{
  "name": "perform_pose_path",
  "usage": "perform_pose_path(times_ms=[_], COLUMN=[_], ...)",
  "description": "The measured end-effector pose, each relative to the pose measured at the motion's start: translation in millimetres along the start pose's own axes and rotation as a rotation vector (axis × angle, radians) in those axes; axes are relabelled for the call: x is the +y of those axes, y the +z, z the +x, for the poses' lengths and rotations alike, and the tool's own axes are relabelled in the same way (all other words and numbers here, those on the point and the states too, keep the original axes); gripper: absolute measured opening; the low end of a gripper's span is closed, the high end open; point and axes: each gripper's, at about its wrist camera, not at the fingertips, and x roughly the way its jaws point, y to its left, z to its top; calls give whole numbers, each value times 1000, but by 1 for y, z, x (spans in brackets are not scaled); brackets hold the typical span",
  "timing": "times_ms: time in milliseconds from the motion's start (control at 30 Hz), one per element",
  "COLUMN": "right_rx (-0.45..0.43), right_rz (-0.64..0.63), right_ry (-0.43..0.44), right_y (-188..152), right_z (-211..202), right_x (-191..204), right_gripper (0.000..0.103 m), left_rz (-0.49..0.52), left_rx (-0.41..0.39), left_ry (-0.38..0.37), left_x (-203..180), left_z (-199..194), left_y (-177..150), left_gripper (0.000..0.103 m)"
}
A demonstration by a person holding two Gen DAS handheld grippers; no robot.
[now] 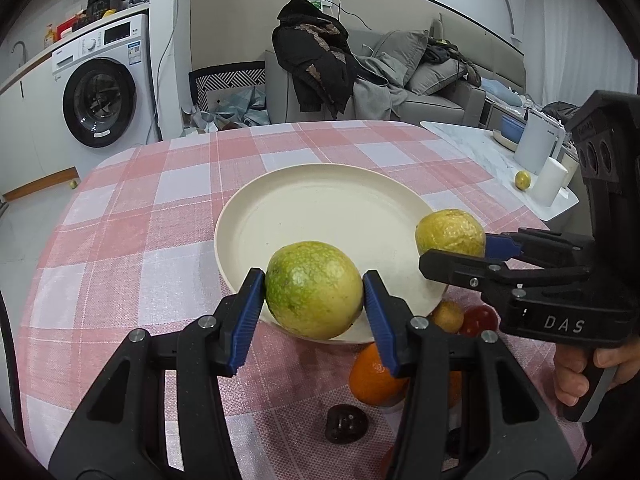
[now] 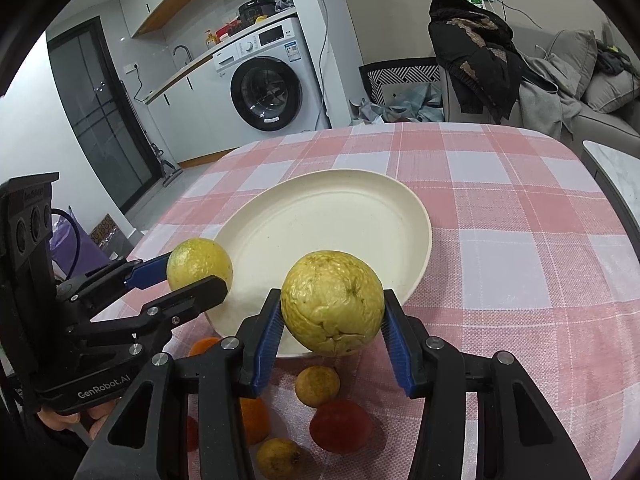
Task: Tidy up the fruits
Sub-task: 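Carry both fruits onto the cream plate and open both tools, then reach to the red tomato and grasp it with the right tool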
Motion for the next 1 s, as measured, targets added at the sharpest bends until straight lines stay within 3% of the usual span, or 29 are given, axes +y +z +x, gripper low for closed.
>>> perform_pose_path(times_ms=[367, 500, 600, 733, 800, 1000], right_rx=[-44, -45, -53, -58, -63, -52], right_rz=[21, 13, 1, -3, -16, -51], right_ry=[12, -1, -23, -32, -36, -48], right_y=[0, -3, -6, -11, -15, -25], right_z=[-10, -15, -20, -26, -28, -35], right_x=[-3, -3, -2, -3, -3, 0], right_gripper=[55, 69, 88, 101, 103, 103], left_rz=[9, 0, -18, -35, -33, -30], left_rx=[-5, -28, -66, -94, -101, -109], left_ry=[21, 30, 32, 41, 47, 40], left_x=[0, 2, 6, 10, 11, 10], left_z=[-5, -15, -28, -44, -51, -70], left_y=[-1, -4, -4, -8, -13, -28], left_gripper=[49, 69, 84, 94, 101, 102])
